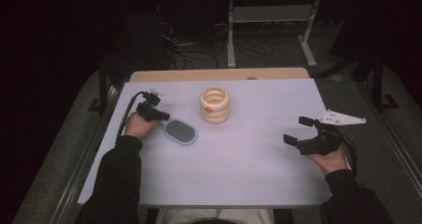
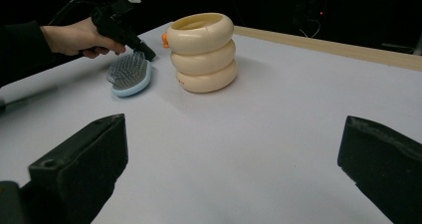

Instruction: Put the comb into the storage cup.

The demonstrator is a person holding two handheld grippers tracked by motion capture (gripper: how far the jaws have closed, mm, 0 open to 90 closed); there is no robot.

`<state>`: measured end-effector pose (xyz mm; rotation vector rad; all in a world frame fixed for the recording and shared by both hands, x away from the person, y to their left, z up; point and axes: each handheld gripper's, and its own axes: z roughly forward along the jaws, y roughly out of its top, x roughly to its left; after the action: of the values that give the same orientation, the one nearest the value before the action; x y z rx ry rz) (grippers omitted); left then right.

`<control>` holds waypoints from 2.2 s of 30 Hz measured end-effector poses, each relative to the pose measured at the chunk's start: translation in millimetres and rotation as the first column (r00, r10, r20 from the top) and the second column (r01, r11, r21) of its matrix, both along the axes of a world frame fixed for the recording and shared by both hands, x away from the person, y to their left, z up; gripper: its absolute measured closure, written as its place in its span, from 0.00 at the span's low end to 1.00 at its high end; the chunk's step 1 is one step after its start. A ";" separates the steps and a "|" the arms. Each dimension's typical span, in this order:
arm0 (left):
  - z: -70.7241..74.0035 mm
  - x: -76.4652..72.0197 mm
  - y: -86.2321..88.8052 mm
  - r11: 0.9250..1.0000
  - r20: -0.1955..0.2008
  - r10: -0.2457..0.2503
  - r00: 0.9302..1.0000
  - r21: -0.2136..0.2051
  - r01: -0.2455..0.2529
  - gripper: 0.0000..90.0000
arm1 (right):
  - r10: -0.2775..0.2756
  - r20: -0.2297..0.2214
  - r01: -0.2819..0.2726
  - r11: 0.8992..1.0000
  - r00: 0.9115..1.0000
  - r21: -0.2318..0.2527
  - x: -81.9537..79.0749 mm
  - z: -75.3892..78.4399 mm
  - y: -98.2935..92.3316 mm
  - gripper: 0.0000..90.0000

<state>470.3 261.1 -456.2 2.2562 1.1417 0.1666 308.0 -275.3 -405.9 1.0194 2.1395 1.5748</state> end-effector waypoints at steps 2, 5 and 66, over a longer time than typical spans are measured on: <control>0.2 -2.2 0.2 1.000 0.000 -0.002 1.000 -0.003 0.002 1.00 | 0.000 -0.001 0.000 1.000 1.000 -0.001 0.0 0.0 0.0 0.00; -0.5 -4.4 -0.1 1.000 0.008 -0.006 1.000 -0.001 0.006 1.00 | -0.001 -0.001 0.001 1.000 1.000 -0.001 0.1 -0.1 0.1 0.00; 0.3 -47.8 29.5 1.000 -0.027 0.022 0.999 -0.001 -0.022 1.00 | -0.006 -0.003 0.006 1.000 1.000 -0.001 -2.4 0.3 -0.6 0.00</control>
<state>422.4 290.6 -455.9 2.2525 1.1804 0.1441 305.6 -275.9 -405.6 1.0276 2.1370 1.5705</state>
